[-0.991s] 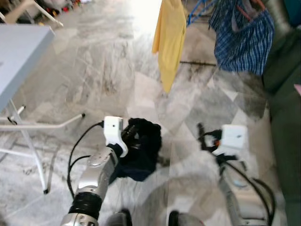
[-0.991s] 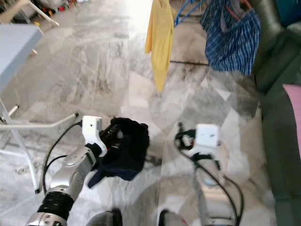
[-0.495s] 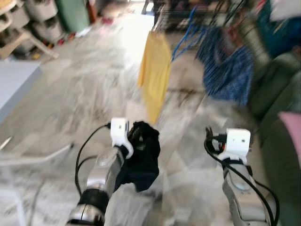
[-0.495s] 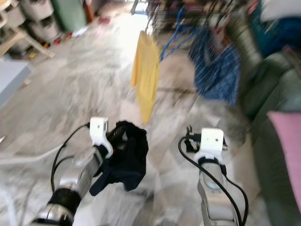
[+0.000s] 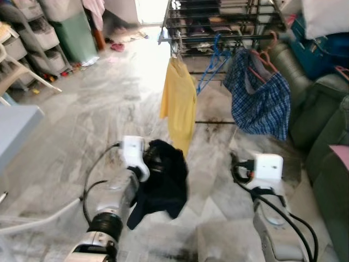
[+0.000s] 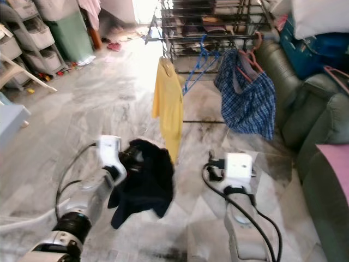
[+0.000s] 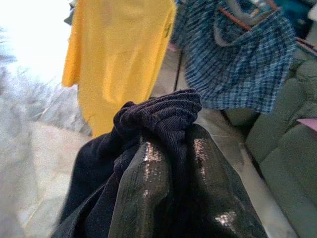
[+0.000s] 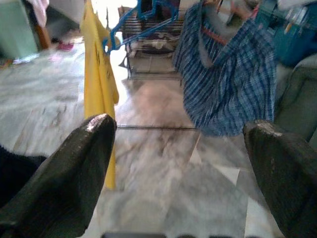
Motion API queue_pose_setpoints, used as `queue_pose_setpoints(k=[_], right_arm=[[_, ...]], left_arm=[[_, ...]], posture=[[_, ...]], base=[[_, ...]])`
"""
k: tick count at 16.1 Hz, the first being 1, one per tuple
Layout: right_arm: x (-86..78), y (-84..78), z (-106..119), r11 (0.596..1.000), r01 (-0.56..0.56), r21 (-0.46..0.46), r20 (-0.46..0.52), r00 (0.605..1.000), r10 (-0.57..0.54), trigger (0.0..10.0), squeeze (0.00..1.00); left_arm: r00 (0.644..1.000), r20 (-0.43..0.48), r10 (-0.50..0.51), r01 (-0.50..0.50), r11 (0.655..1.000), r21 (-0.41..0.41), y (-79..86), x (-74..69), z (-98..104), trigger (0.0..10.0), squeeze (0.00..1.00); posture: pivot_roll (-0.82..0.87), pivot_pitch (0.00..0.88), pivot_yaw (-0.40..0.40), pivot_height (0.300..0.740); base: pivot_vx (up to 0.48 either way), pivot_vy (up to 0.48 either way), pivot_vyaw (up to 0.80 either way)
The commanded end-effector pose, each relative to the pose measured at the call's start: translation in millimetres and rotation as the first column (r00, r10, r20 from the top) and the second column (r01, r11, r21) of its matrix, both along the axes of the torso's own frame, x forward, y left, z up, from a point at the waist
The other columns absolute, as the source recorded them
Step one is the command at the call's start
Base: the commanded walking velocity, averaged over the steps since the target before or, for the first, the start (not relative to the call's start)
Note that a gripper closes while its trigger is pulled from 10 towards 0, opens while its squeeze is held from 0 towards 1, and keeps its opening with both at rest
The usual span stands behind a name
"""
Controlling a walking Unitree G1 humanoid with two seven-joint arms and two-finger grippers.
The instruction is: Hang hanger
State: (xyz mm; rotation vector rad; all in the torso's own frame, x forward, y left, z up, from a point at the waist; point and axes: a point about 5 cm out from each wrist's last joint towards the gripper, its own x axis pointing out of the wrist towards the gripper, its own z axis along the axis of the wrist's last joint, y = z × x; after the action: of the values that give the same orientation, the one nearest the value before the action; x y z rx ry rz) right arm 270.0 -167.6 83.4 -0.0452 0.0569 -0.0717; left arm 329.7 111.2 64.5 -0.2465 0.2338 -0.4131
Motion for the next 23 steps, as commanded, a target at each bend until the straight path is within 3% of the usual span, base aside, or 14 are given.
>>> queue_pose_setpoints(k=[1,6,12,13,15,17,18,20,23], right_arm=[[0.4,9.9,2,0.999,-0.029,0.02,0.012,1.0,0.029,10.0,0.0],[4.8,-1.9,6,1.0,0.004,0.004,0.019,1.0,-0.004,10.0,0.0],[11.1,-3.3,12,0.997,0.058,-0.057,0.04,0.998,-0.056,10.0,0.0],[11.0,-3.8,12,0.99,0.069,-0.119,0.047,0.997,-0.064,10.0,0.0],[8.5,-6.0,12,0.995,0.063,-0.071,0.065,0.996,-0.059,10.0,0.0],[2.8,-14.1,13,0.986,0.113,-0.12,0.096,0.99,-0.102,10.0,0.0],[-3.6,-15.9,14,0.992,0.085,-0.093,0.078,0.994,-0.078,10.0,0.0],[-10.6,-18.1,14,0.994,0.082,-0.067,0.076,0.994,-0.077,10.0,0.0],[-20.2,-26.0,36,0.982,0.127,-0.14,0.18,0.979,-0.101,10.0,0.0]], left_arm=[[0.999,0.042,0.022,-0.023,0.999,0.023,12.1,6.5,8,10.0,0.0],[0.999,0.046,-0.006,0.005,1.0,0.03,7.5,6.6,8,10.0,0.0],[0.999,0.025,0.026,-0.027,1.0,0.013,4.0,3.3,5,10.0,0.0],[0.999,0.032,0.037,-0.037,0.999,0.015,8.0,-2.0,0,10.0,0.0],[0.997,0.031,0.065,-0.065,0.997,0.03,15.7,-8.7,-6,10.0,0.0],[0.993,0.038,0.109,-0.112,0.991,0.073,27.1,-18.4,-14,10.0,0.0],[0.987,0.051,0.152,-0.156,0.984,0.082,36.3,-23.9,-17,10.0,0.0],[0.973,0.085,0.213,-0.221,0.97,0.099,46.9,-29.3,-15,10.0,0.0],[0.96,0.199,0.196,-0.223,0.966,0.127,51.0,-32.8,7,10.0,0.0]], posture=[[-0.18,0.023,0.062,0.74],[-0.18,0.043,0.067,0.74],[-0.17,0.077,0.075,0.74],[-0.17,0.084,0.079,0.74],[-0.17,0.092,0.07,0.74],[-0.16,0.11,0.063,0.74],[-0.16,0.113,0.062,0.74],[-0.16,0.126,0.062,0.74],[-0.17,0.149,0.063,0.74]], base=[[0.326,0.352,0.0],[0.322,0.355,-0.59],[0.102,0.111,0.0],[0.0,0.0,0.0],[0.0,0.0,0.0],[0.0,0.0,0.0],[0.0,0.0,0.0],[0.0,0.0,0.0],[0.0,0.0,0.0]])
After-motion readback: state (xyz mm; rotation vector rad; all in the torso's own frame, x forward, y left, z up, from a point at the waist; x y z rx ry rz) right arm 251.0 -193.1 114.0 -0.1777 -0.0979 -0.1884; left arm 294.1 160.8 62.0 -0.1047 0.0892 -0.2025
